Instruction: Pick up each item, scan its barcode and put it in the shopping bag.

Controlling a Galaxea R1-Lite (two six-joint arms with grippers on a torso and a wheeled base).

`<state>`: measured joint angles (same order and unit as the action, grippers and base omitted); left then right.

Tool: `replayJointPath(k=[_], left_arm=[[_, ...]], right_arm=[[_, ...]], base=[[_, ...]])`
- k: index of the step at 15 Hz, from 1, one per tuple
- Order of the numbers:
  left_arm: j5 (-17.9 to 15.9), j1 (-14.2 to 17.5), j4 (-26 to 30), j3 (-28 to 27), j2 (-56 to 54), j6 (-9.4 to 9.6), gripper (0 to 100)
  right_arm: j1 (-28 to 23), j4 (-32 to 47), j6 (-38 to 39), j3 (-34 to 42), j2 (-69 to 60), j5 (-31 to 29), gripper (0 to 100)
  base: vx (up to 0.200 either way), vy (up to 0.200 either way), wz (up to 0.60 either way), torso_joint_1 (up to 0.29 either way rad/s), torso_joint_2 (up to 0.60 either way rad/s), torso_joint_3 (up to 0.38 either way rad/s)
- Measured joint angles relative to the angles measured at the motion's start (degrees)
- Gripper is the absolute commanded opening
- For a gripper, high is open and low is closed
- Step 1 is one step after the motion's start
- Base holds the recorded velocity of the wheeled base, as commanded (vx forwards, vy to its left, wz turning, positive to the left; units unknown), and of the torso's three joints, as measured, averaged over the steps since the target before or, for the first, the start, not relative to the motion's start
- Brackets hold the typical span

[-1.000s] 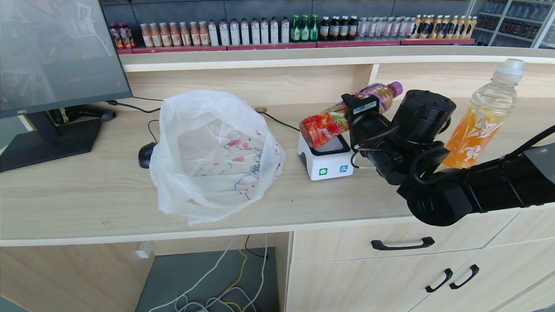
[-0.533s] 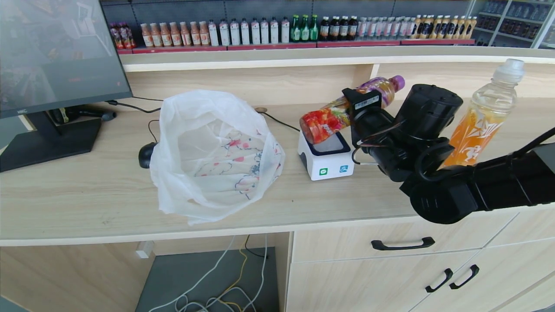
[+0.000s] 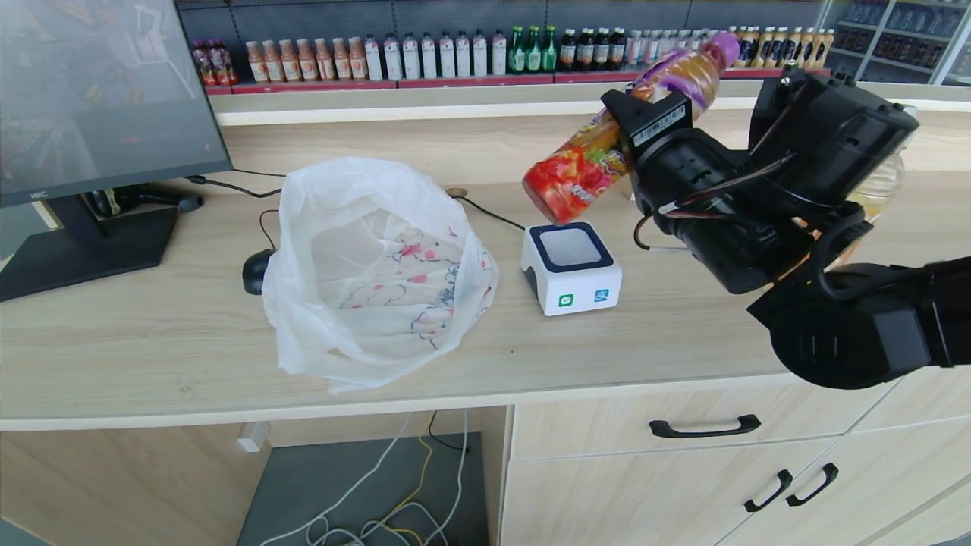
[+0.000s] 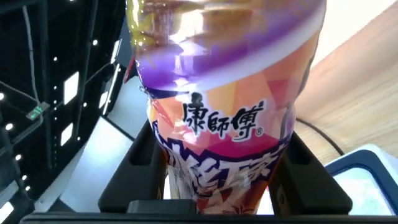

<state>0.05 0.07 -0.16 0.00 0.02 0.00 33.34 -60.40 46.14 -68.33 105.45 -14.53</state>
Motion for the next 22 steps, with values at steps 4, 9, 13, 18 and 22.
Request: replayJointPath(k=[4,9,13,18,22], left_arm=[[0.0,0.0,0.0,0.0,0.0,0.00,100],[0.0,0.0,0.0,0.0,0.0,0.00,100],[0.0,0.0,0.0,0.0,0.0,0.00,100],[0.0,0.0,0.0,0.0,0.0,0.00,100],[0.0,0.0,0.0,0.0,0.0,0.00,100]], right_arm=[[3.6,-4.2,-16.0,3.4,-3.9,3.2,0],[4.5,-14.6,-36.0,13.8,-6.3,5.7,0],[5.0,-21.5,-49.0,19.4,-6.3,5.6,0],[4.9,-23.8,-54.8,23.3,-5.4,3.4,0],[4.9,-24.3,-54.1,22.1,-3.4,2.6,0]], base=[[0.000,0.000,0.00,0.000,0.00,0.000],[0.000,0.000,0.00,0.000,0.00,0.000],[0.000,0.000,0.00,0.000,0.00,0.000],[0.000,0.000,0.00,0.000,0.00,0.000],[0.000,0.000,0.00,0.000,0.00,0.000]])
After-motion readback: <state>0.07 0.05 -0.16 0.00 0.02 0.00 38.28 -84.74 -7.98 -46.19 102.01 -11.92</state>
